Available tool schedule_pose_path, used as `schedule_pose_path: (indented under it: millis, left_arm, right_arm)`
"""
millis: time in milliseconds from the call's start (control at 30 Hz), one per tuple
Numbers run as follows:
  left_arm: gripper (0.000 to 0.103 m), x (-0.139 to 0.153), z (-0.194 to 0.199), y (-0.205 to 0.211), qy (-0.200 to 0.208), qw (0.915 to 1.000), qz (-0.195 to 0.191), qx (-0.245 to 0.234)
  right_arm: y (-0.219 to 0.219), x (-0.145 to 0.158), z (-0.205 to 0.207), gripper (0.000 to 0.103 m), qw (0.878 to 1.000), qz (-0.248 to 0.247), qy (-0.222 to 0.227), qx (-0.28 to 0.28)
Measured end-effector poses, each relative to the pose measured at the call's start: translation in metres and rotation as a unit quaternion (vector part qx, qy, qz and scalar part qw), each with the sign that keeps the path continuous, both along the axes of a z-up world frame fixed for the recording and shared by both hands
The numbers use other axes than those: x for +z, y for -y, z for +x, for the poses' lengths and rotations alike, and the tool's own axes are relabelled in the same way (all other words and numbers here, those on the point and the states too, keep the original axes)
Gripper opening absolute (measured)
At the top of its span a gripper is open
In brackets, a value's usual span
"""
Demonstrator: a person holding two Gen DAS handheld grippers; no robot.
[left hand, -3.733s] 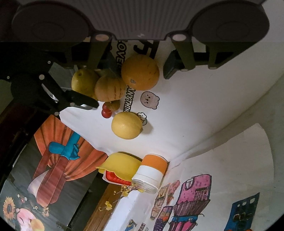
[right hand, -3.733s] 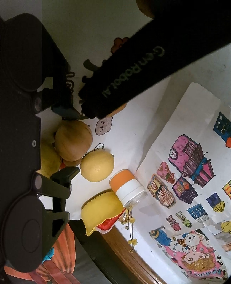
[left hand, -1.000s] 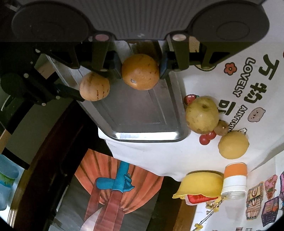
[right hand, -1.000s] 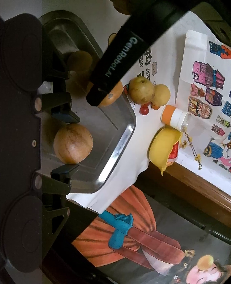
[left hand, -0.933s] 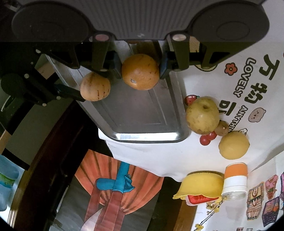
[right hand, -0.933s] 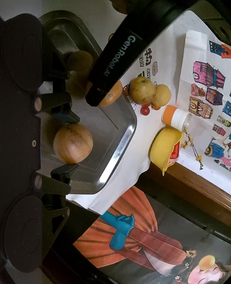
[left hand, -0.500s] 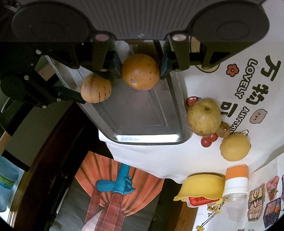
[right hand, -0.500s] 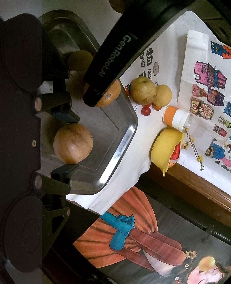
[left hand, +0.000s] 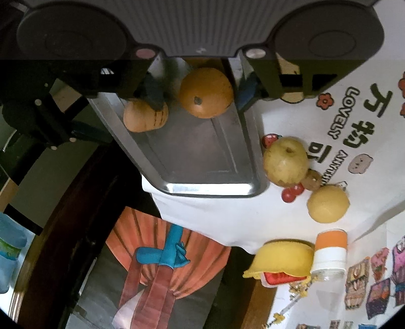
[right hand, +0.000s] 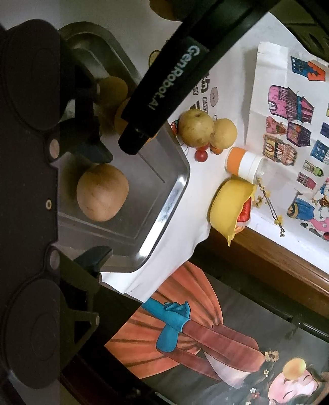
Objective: Organize fruits
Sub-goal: 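Lower both held round fruits into the metal tray and open both grippers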
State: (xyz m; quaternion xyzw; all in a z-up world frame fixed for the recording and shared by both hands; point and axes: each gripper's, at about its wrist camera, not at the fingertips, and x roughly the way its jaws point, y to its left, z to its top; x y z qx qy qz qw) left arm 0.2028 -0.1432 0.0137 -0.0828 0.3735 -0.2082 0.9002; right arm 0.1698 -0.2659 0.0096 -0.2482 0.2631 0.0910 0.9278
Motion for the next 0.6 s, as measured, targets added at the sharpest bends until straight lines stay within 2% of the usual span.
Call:
schedule_pose_path:
  millis: [233, 400, 600]
  left_arm:
    - [0.083, 0.012, -0.008, -0.012, 0.013, 0.9997, -0.010, 0.018]
    - [0.095, 0.020, -0.017, -0.022, 0.035, 0.9987, -0.009, 0.036]
    - [0.102, 0.026, -0.032, -0.037, 0.063, 0.9965, 0.005, 0.054]
  right_arm:
    - [0.001, 0.012, -0.013, 0.092, 1.000, 0.013, 0.018, -0.007]
    - [0.000, 0.023, -0.026, 0.102, 0.999, 0.032, 0.031, -0.015]
    - [-0.011, 0.028, -0.042, 0.102, 0.999, 0.043, 0.025, -0.011]
